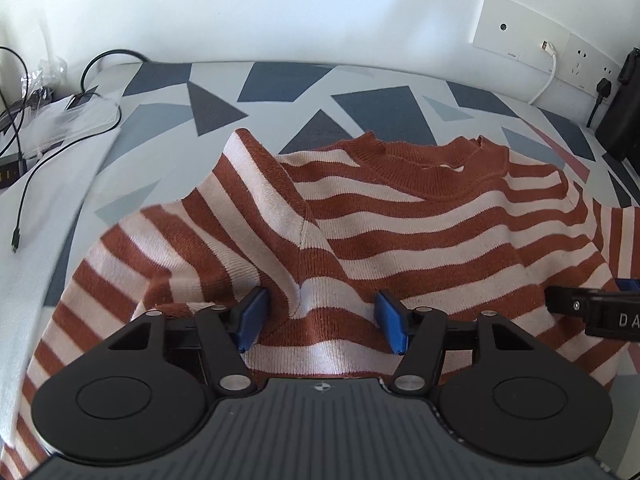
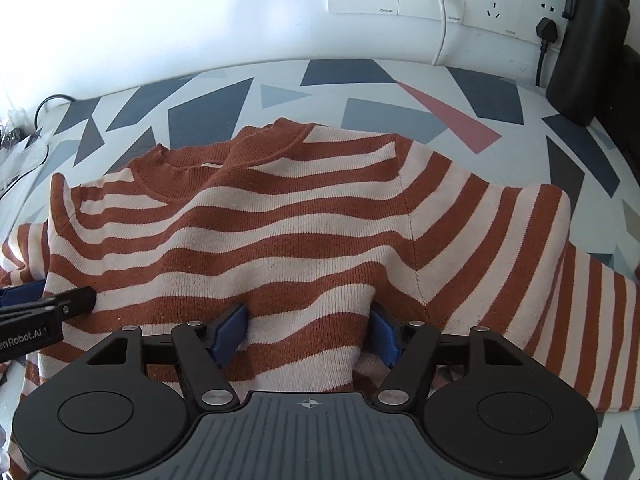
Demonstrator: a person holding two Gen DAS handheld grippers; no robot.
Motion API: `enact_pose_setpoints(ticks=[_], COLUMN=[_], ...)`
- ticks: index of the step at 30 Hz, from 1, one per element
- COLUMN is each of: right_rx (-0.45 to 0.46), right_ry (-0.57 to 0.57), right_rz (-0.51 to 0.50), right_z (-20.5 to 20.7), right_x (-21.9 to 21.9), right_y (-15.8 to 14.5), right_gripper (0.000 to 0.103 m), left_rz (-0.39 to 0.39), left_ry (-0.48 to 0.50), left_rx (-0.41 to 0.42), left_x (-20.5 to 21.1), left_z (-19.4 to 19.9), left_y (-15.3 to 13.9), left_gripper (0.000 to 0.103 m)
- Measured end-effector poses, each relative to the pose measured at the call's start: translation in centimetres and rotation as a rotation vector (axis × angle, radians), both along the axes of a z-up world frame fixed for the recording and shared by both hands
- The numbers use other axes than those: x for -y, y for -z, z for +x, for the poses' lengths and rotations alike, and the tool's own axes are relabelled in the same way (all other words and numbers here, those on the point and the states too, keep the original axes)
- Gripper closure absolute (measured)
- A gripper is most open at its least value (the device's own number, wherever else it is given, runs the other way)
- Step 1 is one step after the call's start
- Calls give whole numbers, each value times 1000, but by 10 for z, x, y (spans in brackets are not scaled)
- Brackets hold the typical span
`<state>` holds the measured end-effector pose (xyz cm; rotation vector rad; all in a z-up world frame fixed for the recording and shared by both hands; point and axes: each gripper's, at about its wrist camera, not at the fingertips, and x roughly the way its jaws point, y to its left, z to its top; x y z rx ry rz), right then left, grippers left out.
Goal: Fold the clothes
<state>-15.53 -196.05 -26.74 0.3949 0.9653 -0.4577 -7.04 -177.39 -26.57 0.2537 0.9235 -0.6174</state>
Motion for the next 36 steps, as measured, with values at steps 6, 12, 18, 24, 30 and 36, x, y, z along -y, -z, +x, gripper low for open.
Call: enact_pose_setpoints(ticks=[6,12,18,24,30,36], right_rx=[11,15,107,56,12,80], right_ry=[28,94,126,183,168,174], right_rz=[-9,15,46,114,130,176], right_z=[8,14,-28,-66,-77,-67], right_x=[5,18,19,11,-12,-9], right_y=[0,-5,-28,-19,-6,-5], right_gripper=[41,38,29,35,42,71], left_rz=[6,-43,-212,-186,-175,-150], left_ry=[14,20,37,138,167,181], left_rx=[48,-16,-118,-144,-247,-230], left_x=[32,28,-38,-89,-118,-114], left_z=[22,31,13,-16,-34,-38], left_y=[3,-4,-30,-37,-24,-19], left_gripper=[42,39,34,28,23,82])
